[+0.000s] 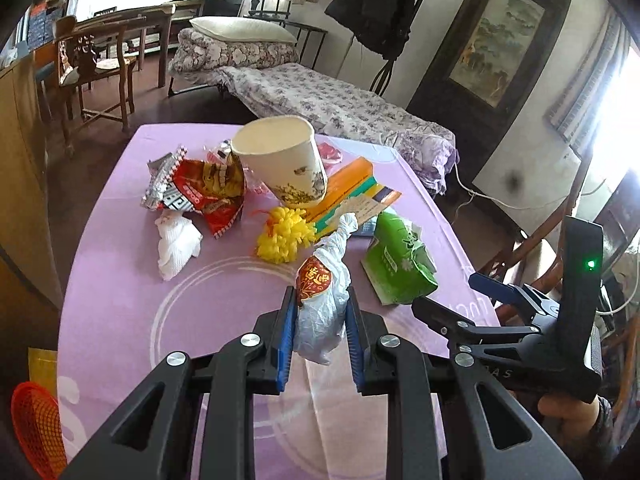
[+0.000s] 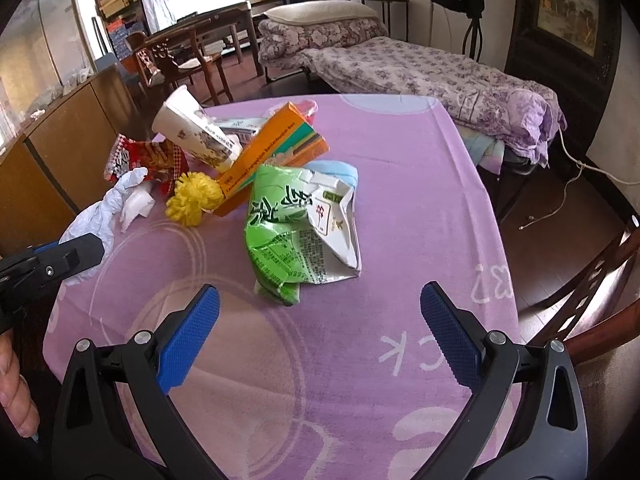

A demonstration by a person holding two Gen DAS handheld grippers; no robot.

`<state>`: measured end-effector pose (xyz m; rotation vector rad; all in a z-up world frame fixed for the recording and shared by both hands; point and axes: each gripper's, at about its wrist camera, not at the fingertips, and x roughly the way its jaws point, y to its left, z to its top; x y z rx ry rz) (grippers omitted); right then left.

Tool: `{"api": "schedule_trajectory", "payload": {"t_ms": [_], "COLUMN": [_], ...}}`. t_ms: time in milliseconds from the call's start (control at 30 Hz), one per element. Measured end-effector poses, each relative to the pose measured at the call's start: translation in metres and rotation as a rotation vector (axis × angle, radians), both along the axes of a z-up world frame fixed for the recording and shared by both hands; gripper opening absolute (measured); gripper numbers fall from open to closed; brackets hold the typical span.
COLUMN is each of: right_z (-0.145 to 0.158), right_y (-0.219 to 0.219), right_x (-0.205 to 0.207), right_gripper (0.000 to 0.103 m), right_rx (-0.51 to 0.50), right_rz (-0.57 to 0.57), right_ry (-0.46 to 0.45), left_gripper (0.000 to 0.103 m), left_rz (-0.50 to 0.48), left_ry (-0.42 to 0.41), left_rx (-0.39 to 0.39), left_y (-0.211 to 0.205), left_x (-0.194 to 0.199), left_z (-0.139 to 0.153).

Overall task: Collect trash
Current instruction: 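Grasp the green snack bag with the right gripper while the left holds the plastic bag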

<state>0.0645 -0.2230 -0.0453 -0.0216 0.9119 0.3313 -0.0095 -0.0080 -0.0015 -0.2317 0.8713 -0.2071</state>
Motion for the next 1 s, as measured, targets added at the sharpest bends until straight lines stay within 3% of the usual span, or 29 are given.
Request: {"api": "schedule_trajectory", "payload": {"t_ms": [333,500,800,867,933,1000], "right_z": [0.002,0.0,-0.013,-0.017,-0.022,-0.023], "right_y": [0.013,0.015,0.041,0.046,0.05,0.051], "right_x": [0.02,0.032,0.038,0.038,0.037,0.036], "right_gripper": [0.097,0.097,0.097,0.094,0.078,0.069], "right_rx": [-0.064,-0.05,-0.191,-0.208,-0.223,-0.24], "right_rz": [-0.009,0.006,0.055,0.065,0.085,0.089], "right_ry": [-0.052,-0.036,-0.053,-0.041,-0.022,-0.026], "left_gripper": [0.024,0.024,0.024,0.024,0.024,0.024], "left_rz": [-0.002,0.008,0.019,0.018,0.018,0.021], "left_ry": [0.002,0.002,0.008,0.008,0.009,0.011], "left_rx": [-0.015,-0.019,-0.033,-0.032,-0.027,-0.03], "left_y": [0.006,0.009,0.011,0.01,0.01,0.01], "left_x": [0.0,0.0,0.001,0.001,0.001,0.001], "left_z": [0.001,0.001,0.001,0.002,0.001,0.0]}}
